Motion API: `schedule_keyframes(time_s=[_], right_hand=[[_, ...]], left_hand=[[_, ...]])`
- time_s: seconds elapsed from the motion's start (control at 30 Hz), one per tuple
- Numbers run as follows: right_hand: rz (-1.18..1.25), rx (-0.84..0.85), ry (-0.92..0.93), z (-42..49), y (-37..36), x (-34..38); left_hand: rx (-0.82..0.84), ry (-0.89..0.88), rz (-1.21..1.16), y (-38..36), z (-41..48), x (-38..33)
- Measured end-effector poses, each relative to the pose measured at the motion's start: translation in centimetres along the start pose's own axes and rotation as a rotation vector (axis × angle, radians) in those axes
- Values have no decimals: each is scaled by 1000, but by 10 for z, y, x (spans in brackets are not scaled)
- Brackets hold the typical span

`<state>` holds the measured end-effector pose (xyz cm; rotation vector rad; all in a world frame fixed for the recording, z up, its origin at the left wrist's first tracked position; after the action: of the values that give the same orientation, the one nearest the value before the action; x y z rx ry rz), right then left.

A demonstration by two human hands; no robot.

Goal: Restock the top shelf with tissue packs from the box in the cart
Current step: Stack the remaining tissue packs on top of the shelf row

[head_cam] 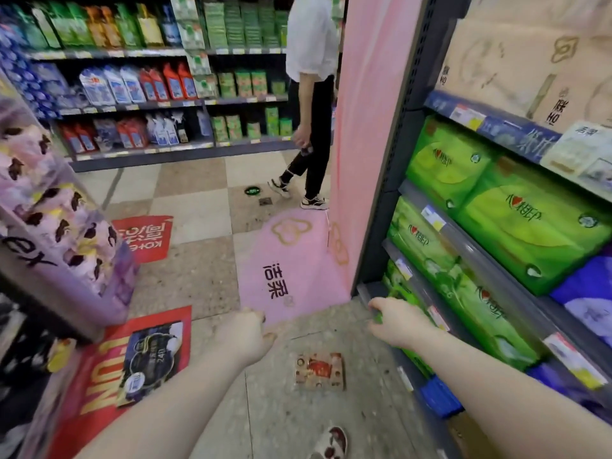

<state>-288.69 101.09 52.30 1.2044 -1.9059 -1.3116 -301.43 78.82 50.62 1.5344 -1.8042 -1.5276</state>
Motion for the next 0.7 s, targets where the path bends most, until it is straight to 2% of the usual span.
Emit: schedule_keyframes(time_s=[0.3, 0.7], right_hand=[[120, 177, -35, 150, -48, -26], [203, 464, -101, 247, -175, -55]], left_hand=[[156, 109, -112, -35, 156, -2], [447, 211, -85, -163, 272, 8]])
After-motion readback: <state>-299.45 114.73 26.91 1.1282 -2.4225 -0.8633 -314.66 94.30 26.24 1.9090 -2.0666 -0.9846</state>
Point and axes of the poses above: each hand's wrist, its own z-axis towards the middle knuckle, its own y-axis out of the back of the hand, x = y × z, the point moved 9 cm from there along z, towards the middle knuckle, and after that the axes turned 14 degrees about -z, right-handed, at the moved point
